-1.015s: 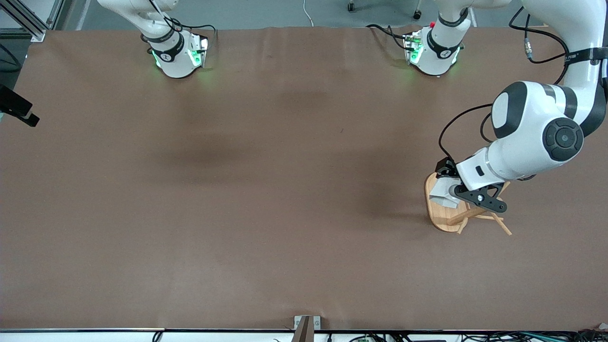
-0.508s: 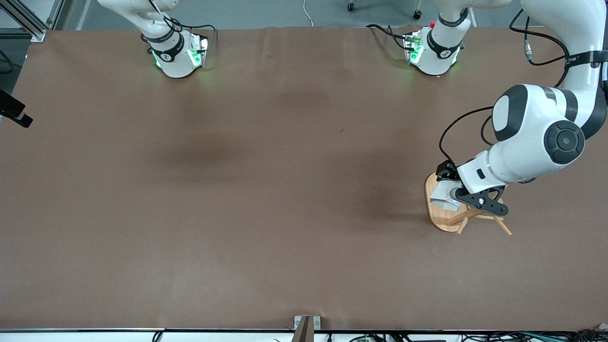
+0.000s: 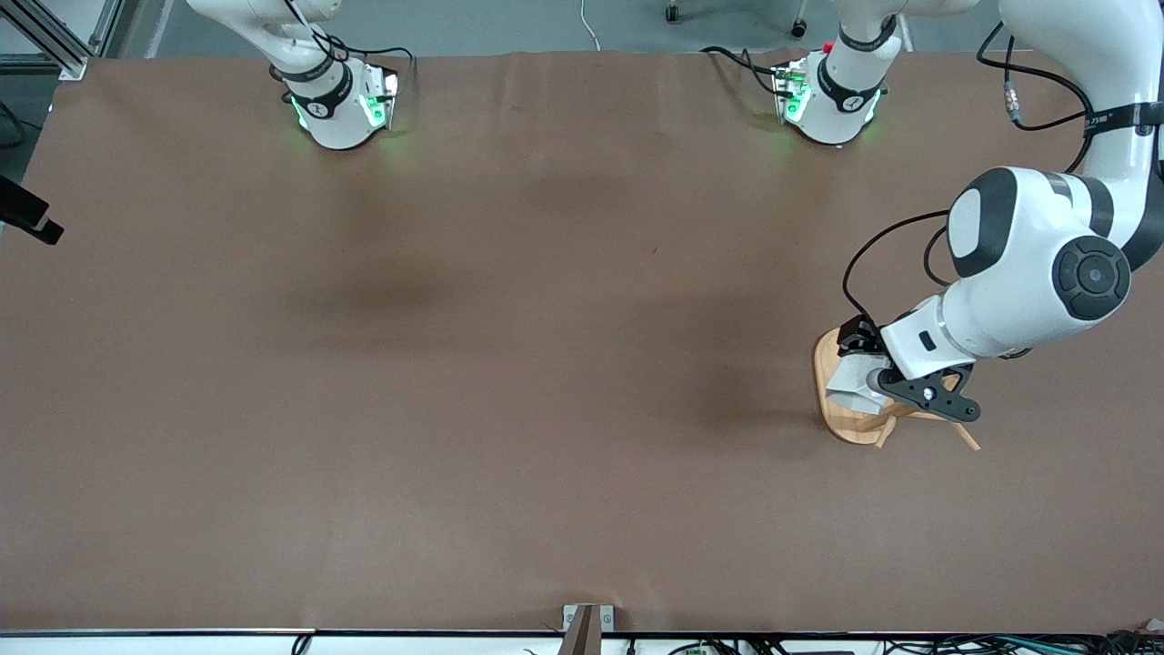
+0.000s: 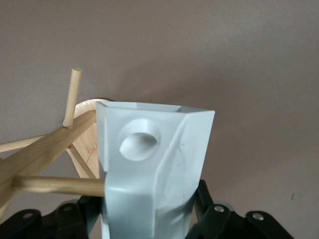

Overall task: Hang cup on rack
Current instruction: 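Push the cup further onto the peg with the left gripper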

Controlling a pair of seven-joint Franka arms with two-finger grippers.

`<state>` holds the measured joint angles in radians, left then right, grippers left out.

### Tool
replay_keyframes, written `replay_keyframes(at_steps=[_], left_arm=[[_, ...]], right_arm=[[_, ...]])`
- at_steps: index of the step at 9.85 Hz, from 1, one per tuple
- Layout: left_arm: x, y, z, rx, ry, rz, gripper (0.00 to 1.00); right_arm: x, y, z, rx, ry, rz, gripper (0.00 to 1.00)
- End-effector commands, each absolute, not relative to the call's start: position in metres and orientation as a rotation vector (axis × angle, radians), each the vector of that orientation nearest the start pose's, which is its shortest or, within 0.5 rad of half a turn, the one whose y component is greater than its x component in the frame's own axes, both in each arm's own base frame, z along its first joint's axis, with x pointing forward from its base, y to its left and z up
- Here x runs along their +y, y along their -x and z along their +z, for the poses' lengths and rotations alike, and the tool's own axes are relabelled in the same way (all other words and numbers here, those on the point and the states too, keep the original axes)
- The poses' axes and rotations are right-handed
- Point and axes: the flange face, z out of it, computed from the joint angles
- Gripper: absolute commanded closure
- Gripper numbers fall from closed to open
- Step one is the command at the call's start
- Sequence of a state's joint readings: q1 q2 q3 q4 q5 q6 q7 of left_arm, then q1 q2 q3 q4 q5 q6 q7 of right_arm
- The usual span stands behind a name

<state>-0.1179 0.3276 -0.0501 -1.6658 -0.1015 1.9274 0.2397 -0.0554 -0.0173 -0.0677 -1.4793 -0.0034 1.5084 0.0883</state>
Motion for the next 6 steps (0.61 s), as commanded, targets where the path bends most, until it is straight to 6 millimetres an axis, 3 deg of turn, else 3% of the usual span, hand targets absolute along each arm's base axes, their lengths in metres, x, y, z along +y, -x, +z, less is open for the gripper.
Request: replay_keyframes(at_steps=[1,6], left_arm=[[-0.110,-0.640,0.390,0.591,3.214,0.138,0.99],[-0.089,-0.645,0.387,0.538,3.208,0.129,0.99]], right_arm=[[-0.067,-0.535,0.670,0.341,3.121,-0.060,0.00],[-0.066,-0.535,0.671,0.337,3.122,-0.065,0.00]])
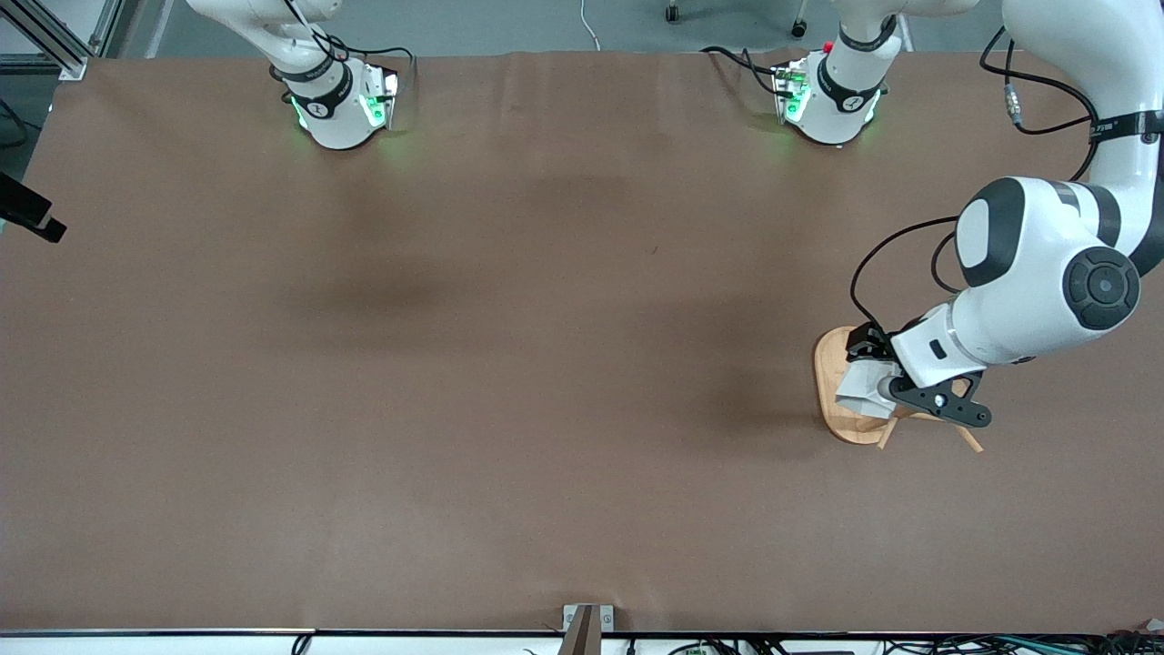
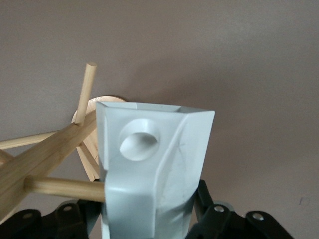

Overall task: Hang cup on rack
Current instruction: 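Push the cup further onto the peg with the left gripper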

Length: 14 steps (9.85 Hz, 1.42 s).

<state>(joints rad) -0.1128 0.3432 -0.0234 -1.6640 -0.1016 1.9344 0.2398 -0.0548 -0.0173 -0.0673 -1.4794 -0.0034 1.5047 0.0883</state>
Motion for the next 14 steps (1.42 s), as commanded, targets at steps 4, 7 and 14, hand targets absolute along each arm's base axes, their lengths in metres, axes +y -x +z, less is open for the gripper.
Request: replay_keyframes(at_steps=[4,7,14], left_arm=[[-0.0886,-0.6452,0.3854,0.518,3.214,0.132,0.99],[-0.0925,-0.6458,0.3840,0.465,3.279,0.115,0.98],[-0.0914,-0.6462,0.3796,0.291,3.305,0.123,0.96]], right_arm=[[-0.0604,-0.5358,0.6712,0.321,3.126,-0.067,0.00],[-0.0629,-0.5360,0.6716,0.325,3.126,-0.075,0.00],[-0.0636,-0.5368,0.6711,0.327,3.124,-0.077,0.00]])
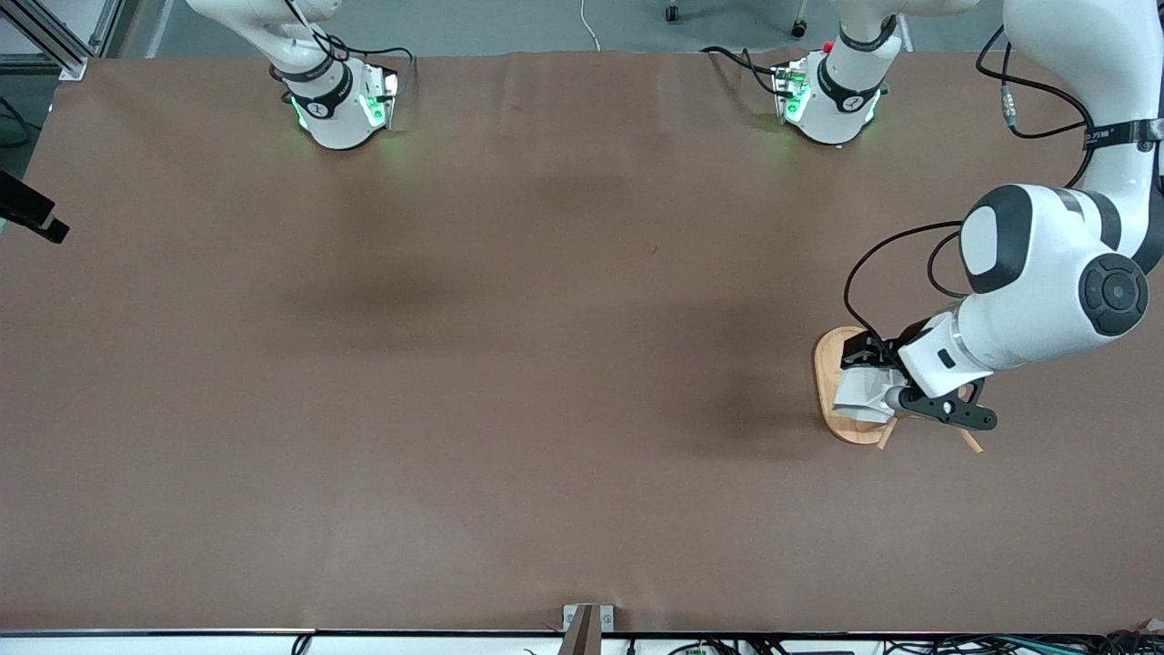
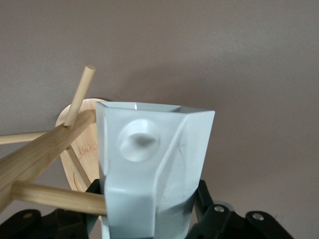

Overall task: Hang cup on rack
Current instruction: 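Push the cup further onto the peg with the left gripper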

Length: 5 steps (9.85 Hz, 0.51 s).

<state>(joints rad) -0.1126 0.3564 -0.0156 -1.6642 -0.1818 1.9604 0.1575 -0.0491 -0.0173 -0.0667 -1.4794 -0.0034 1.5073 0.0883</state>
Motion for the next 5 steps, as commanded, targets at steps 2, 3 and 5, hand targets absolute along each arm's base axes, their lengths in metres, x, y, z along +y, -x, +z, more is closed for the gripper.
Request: replay_keyframes(at_steps=[2,3,5], left_arm=[[-0.089,-0.645,0.379,0.279,3.305,0.136,0.94],[-0.084,-0.645,0.379,0.267,3.303,0.134,0.88],[-0.077,-0.646,0.381,0.282,3.298,0.124,0.64]], right_arm=[[-0.064,-0.537,0.671,0.327,3.124,-0.077,0.00],[-0.064,-0.537,0.671,0.330,3.124,-0.077,0.00],[-0.064,-0.537,0.671,0.330,3.124,-0.077,0.00]])
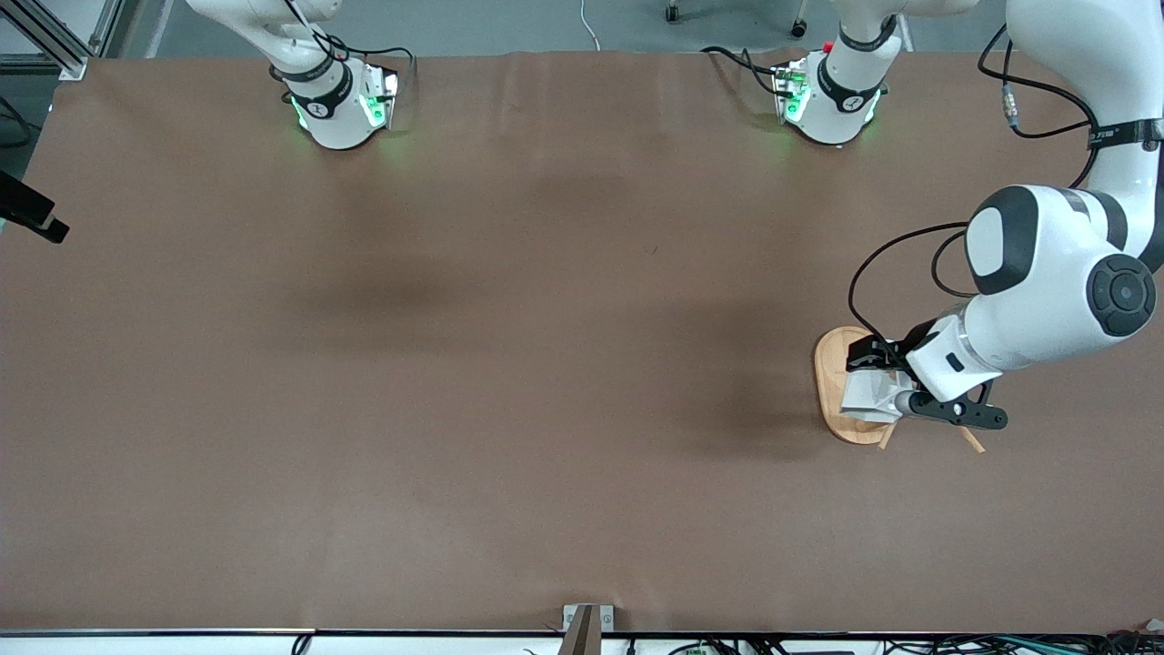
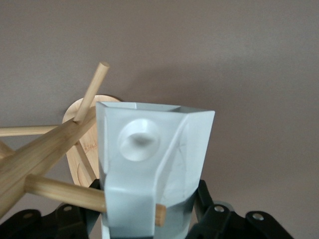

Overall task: Hang cup on rack
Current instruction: 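Open the left gripper and raise it away from the rack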

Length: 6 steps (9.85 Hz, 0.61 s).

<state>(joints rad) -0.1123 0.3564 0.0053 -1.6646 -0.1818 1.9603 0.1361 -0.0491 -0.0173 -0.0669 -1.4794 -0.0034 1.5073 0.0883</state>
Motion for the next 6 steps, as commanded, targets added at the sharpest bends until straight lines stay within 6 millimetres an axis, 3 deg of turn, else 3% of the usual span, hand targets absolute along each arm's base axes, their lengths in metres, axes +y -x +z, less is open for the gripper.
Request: replay_keyframes(at_steps=[1,4,6], left_arm=[[-0.076,-0.646,0.382,0.277,3.298,0.124,0.01],[-0.076,-0.648,0.387,0.254,3.304,0.108,0.00],[-0.079,-0.644,0.402,0.263,3.306,0.097,0.00]], right_arm=[[-0.064,-0.537,0.671,0.327,3.124,-0.077,0.00],[-0.064,-0.537,0.672,0.327,3.122,-0.079,0.00],[-0.065,-0.537,0.671,0.329,3.122,-0.077,0.00]])
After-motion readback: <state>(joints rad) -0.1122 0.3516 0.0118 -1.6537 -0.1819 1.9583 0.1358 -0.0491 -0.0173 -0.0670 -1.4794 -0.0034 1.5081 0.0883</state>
